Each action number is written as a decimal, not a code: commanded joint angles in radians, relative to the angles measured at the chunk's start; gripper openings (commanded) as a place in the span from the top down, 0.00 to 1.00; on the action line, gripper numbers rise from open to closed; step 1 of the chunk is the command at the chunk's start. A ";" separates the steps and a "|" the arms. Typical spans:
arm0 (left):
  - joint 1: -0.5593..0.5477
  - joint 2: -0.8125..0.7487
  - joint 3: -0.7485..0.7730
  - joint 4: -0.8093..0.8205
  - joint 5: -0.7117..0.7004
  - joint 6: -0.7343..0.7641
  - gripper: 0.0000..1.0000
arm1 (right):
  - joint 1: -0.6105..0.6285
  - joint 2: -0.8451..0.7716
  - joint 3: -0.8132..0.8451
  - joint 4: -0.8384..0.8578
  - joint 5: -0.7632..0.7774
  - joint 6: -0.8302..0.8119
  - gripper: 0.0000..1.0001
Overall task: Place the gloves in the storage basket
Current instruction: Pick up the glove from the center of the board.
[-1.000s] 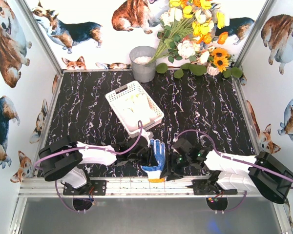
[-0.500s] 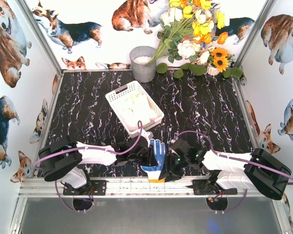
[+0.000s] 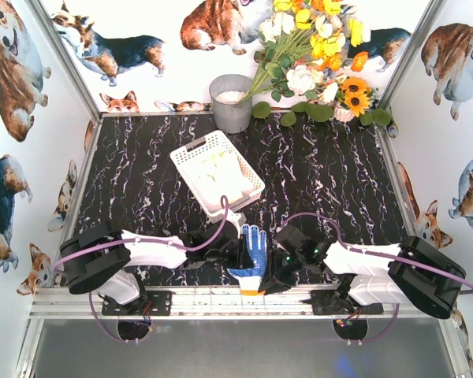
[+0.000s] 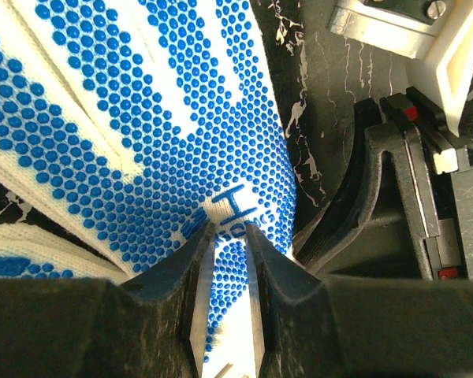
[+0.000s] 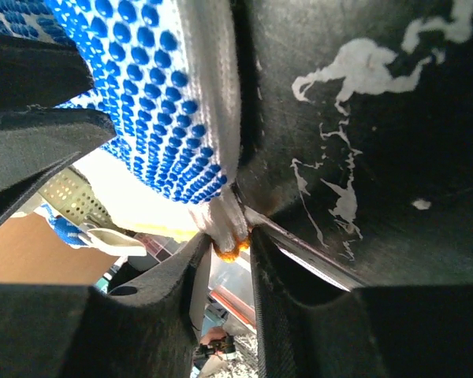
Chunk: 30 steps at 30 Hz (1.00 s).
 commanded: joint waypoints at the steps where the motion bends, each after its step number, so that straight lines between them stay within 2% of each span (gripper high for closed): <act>1: -0.004 -0.009 -0.037 -0.072 -0.053 0.021 0.81 | 0.020 0.009 0.028 -0.025 0.080 -0.024 0.74; 8: -0.032 -0.036 -0.039 -0.055 -0.102 0.073 0.81 | 0.020 -0.029 0.129 -0.195 0.088 -0.058 0.81; 14: -0.072 -0.139 -0.008 -0.141 -0.239 0.148 0.79 | 0.020 -0.024 0.183 -0.247 0.079 -0.052 0.84; 18: -0.102 -0.252 -0.032 -0.165 -0.341 0.184 0.76 | 0.017 -0.012 0.211 -0.242 0.073 -0.037 0.92; 24: -0.214 -0.382 -0.027 -0.237 -0.507 0.311 0.64 | -0.012 0.020 0.239 -0.215 0.016 -0.014 0.93; 30: -0.368 -0.391 0.008 -0.316 -0.635 0.435 0.57 | -0.077 0.020 0.260 -0.227 -0.048 0.013 0.94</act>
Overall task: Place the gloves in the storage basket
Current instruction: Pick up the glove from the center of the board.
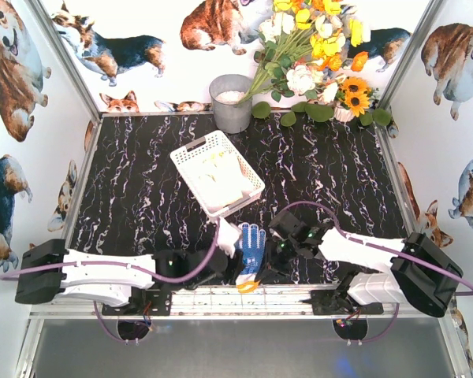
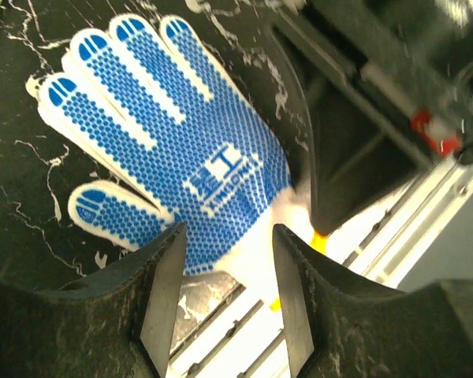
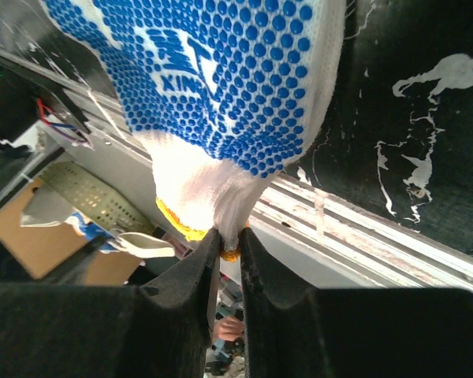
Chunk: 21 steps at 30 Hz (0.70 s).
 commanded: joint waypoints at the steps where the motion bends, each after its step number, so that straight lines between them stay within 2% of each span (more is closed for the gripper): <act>1: -0.109 0.013 0.047 -0.095 -0.164 0.147 0.55 | -0.044 -0.006 0.060 0.018 -0.059 0.031 0.94; 6: -0.194 0.076 0.088 -0.086 -0.203 0.217 0.46 | -0.064 -0.003 0.087 -0.015 -0.080 0.034 0.95; 16: -0.208 0.142 0.095 0.024 -0.119 0.239 0.28 | -0.092 -0.054 0.075 -0.012 -0.084 0.075 0.93; 21: -0.223 0.149 0.100 0.027 -0.108 0.215 0.24 | -0.104 -0.060 0.072 -0.011 -0.084 0.072 0.93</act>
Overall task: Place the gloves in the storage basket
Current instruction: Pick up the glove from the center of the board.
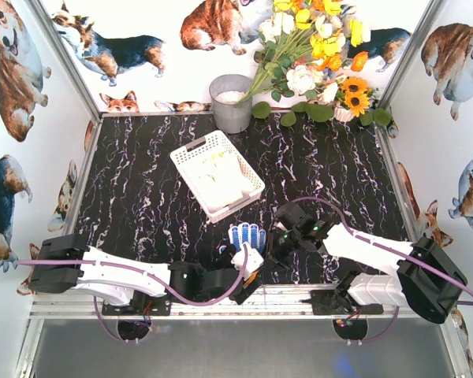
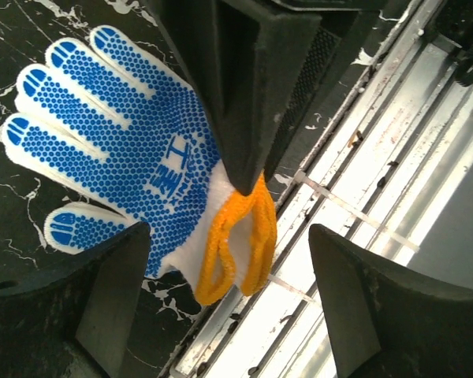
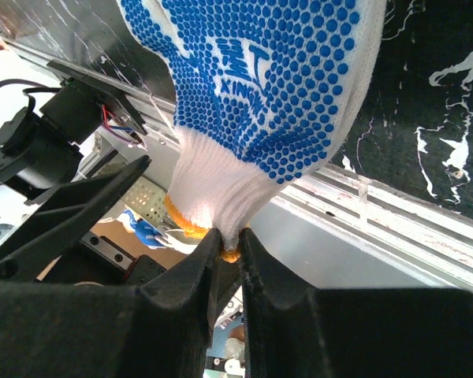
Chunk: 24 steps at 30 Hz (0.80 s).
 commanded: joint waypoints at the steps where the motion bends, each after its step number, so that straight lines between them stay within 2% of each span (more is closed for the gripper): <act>1: -0.019 0.004 0.027 0.038 0.029 -0.013 0.23 | -0.011 -0.024 0.026 0.021 -0.014 0.009 0.93; 6: -0.020 0.042 0.015 0.040 0.053 -0.035 0.19 | -0.011 -0.024 0.024 0.029 -0.015 0.007 0.93; 9: -0.018 0.082 0.014 0.019 -0.001 -0.064 0.16 | -0.011 -0.025 0.022 0.035 -0.020 0.007 0.93; 12: -0.016 0.099 0.020 -0.018 -0.036 -0.052 0.17 | -0.011 -0.027 0.017 0.037 -0.027 0.005 0.93; 24: -0.007 0.116 0.030 0.065 -0.005 -0.004 0.44 | -0.011 -0.021 0.012 0.067 -0.031 0.019 0.93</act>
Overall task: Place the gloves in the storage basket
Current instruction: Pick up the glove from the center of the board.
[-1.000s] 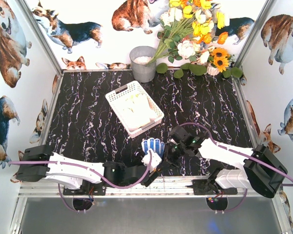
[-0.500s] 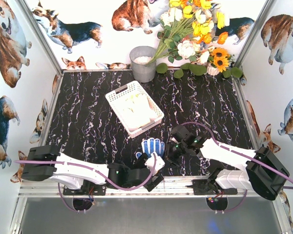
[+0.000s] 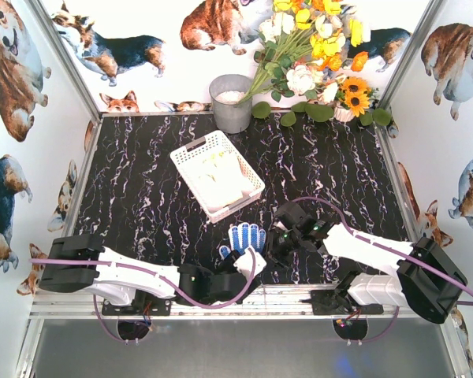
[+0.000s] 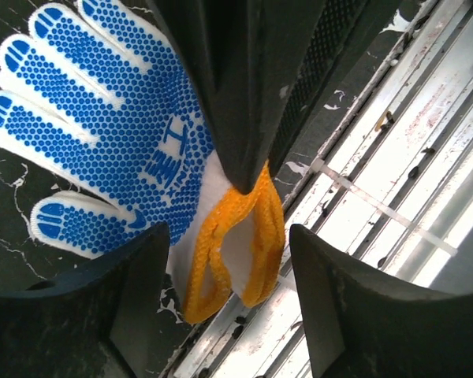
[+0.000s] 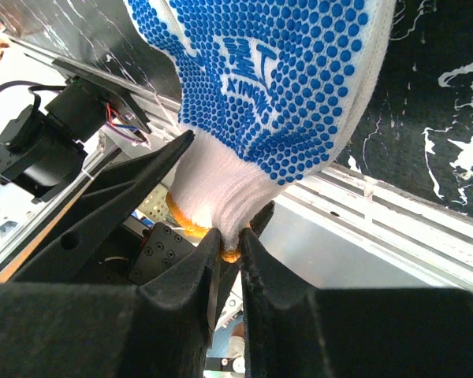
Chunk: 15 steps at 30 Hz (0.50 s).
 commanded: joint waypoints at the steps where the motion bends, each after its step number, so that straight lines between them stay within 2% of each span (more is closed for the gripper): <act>1: 0.003 0.028 0.032 0.068 0.021 0.017 0.45 | -0.005 -0.019 0.013 0.057 -0.022 0.017 0.93; 5: 0.004 0.066 0.051 0.091 0.024 0.027 0.50 | -0.005 -0.019 0.014 0.058 -0.024 0.017 0.93; 8: 0.009 0.090 0.051 0.107 0.041 0.023 0.58 | -0.005 -0.019 0.009 0.066 -0.025 0.021 0.93; 15: 0.010 0.097 0.044 0.098 0.058 0.002 0.85 | -0.008 -0.031 0.008 0.073 -0.019 0.024 0.92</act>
